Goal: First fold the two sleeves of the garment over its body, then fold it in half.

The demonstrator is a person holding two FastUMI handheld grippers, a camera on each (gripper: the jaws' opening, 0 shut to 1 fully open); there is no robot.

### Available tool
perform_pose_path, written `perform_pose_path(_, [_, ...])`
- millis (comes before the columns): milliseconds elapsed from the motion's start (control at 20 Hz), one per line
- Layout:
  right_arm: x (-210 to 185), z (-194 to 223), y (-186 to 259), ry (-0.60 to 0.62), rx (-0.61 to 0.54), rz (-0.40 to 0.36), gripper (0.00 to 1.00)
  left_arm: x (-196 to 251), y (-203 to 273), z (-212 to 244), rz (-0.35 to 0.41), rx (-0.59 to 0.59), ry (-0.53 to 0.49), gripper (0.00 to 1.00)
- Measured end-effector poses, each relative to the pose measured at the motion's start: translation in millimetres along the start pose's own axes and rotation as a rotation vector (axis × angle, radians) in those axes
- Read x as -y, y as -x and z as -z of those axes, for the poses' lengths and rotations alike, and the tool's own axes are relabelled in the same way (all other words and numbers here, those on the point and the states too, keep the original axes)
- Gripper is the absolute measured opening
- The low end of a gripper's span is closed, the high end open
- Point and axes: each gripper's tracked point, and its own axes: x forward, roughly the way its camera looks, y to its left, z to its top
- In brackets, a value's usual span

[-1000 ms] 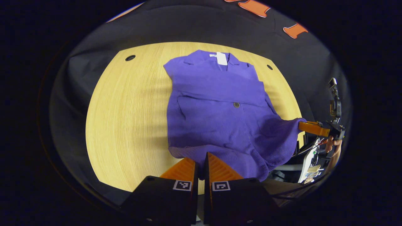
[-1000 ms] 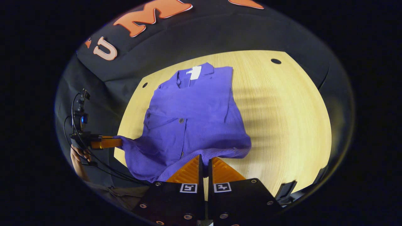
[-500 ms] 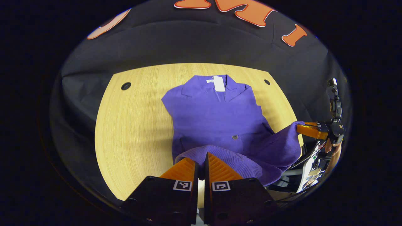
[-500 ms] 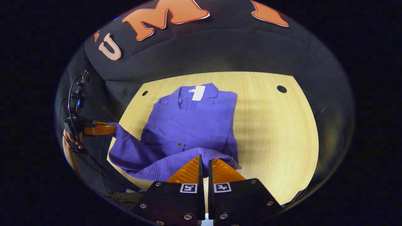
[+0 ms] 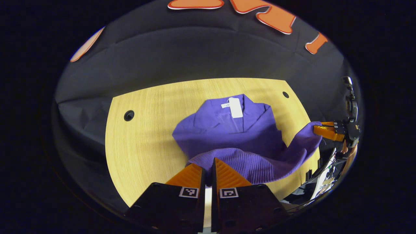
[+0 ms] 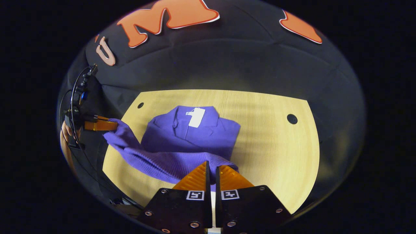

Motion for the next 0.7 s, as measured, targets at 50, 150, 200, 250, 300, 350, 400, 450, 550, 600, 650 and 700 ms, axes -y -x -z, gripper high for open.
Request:
perform_pose_path(50, [3.5,-9.8,-7.1,0.000,-0.004,0.004,0.04,-5.4,-7.7,-9.3,-0.001,-0.001,0.002,0.10])
perform_pose_path(150, [12.5,-23.0,-20.9,0.007,-0.020,0.016,0.04,-14.6,-19.7,-24.4,-0.011,-0.017,0.010,0.10])
perform_pose_path(200, [15.2,-28.3,-28.4,0.008,-0.030,0.018,0.04,-18.0,-27.4,-31.7,-0.014,-0.024,0.014,0.10])
perform_pose_path(250, [17.6,-33.2,-34.9,0.007,-0.041,0.023,0.04,-20.6,-33.1,-36.1,-0.021,-0.033,0.016,0.10])
perform_pose_path(300, [19.6,-36.7,-41.4,0.008,-0.048,0.026,0.05,-24.2,-37.3,-39.7,-0.030,-0.041,0.017,0.10])
perform_pose_path(350, [21.8,-39.5,-47.6,0.008,-0.057,0.031,0.05,-24.6,-45.5,-42.8,-0.038,-0.050,0.013,0.10])
perform_pose_path(400, [22.2,-42.9,-52.8,0.008,-0.062,0.031,0.05,-26.4,-52.4,-45.7,-0.048,-0.055,0.006,0.10])
perform_pose_path(450, [23.4,-45.8,-57.3,0.004,-0.066,0.032,0.05,-28.7,-57.3,-47.7,-0.061,-0.057,0.001,0.10])
perform_pose_path(550, [26.0,-54.2,-64.7,-0.016,-0.068,0.033,0.05,-36.1,-58.3,-55.8,-0.083,-0.040,-0.011,0.09])
perform_pose_path(600, [27.3,-61.0,-67.9,-0.028,-0.059,0.038,0.05,-39.4,-58.2,-62.5,-0.090,-0.018,-0.007,0.10])
perform_pose_path(650, [30.1,-69.0,-70.6,-0.047,-0.043,0.051,0.05,-46.5,-58.7,-70.0,-0.113,0.005,0.005,0.10])
perform_pose_path(700, [31.6,-76.7,-70.0,-0.067,-0.022,0.061,0.08,-55.4,-59.0,-77.1,-0.149,0.028,0.019,0.12])
